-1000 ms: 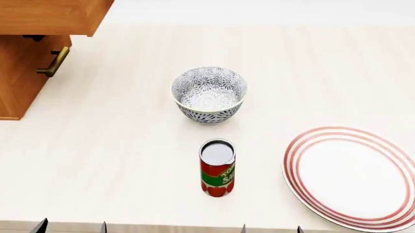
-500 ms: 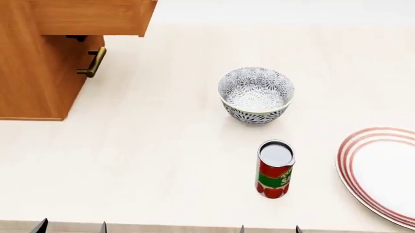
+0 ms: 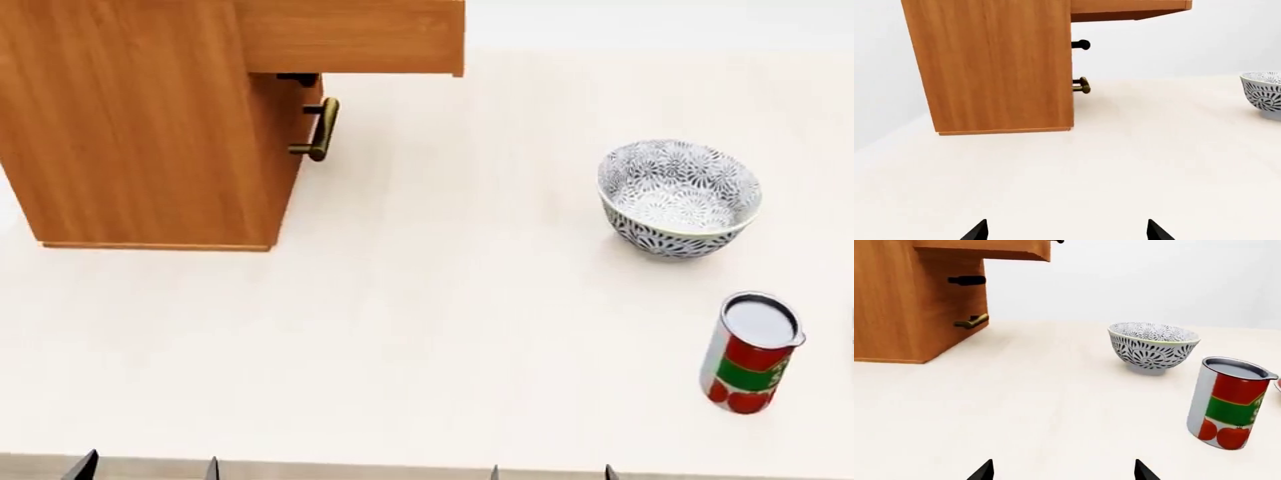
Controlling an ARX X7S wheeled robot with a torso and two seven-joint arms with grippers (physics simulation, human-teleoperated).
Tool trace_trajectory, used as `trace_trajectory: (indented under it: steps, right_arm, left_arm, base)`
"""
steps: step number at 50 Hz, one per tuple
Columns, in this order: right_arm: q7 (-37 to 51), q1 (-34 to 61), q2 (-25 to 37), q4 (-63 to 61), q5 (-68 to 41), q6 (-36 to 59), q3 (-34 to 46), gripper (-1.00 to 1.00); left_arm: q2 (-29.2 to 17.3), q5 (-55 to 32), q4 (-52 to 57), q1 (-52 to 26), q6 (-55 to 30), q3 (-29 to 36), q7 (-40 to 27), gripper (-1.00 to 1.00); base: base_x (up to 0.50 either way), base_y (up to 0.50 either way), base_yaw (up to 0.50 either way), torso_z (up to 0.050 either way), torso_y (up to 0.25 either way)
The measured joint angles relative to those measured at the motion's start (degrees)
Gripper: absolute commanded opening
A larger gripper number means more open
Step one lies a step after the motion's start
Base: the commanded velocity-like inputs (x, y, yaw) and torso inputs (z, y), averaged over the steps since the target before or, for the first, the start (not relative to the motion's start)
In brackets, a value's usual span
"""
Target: Put the bowl on top of the cabinet.
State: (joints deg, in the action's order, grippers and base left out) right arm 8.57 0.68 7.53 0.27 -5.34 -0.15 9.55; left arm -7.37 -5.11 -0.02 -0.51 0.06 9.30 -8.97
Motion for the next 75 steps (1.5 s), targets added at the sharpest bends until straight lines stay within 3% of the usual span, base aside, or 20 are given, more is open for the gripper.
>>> trace_trajectory:
  steps: [31, 43, 63, 75]
  right_arm:
    - [1.3, 0.3, 1.1, 0.2, -1.0, -0.4, 1.4, 1.00]
    - [2.3, 0.7, 1.3, -0.2, -2.0, 1.5, 1.3, 1.00]
    - [7.5, 8.6, 6.7, -36.8, -7.3, 39.5, -3.0, 1.00]
    - [8.7, 10.0, 8.2, -45.3, -9.0, 47.3, -4.9, 1.00]
  left_arm:
    - [-1.1, -1.1, -0.1, -0.2, 0.2, 1.4, -1.3, 1.00]
    - [-1.7, -2.4, 0.3, -0.3, -0.7, 1.6, -1.2, 1.00]
    - [-7.0, -19.2, 34.4, -5.5, -34.1, -5.7, -8.1, 1.00]
    - [-8.5, -23.0, 43.6, -7.3, -41.9, -7.3, -11.0, 1.00]
  base:
    - [0.00, 0.50, 0.00, 0.000, 0.000]
    - [0.00, 0.00, 0.00, 0.000, 0.000]
    - [0.00, 0.00, 0.00, 0.000, 0.000]
    - [0.26, 0.00, 0.00, 0.000, 0.000]
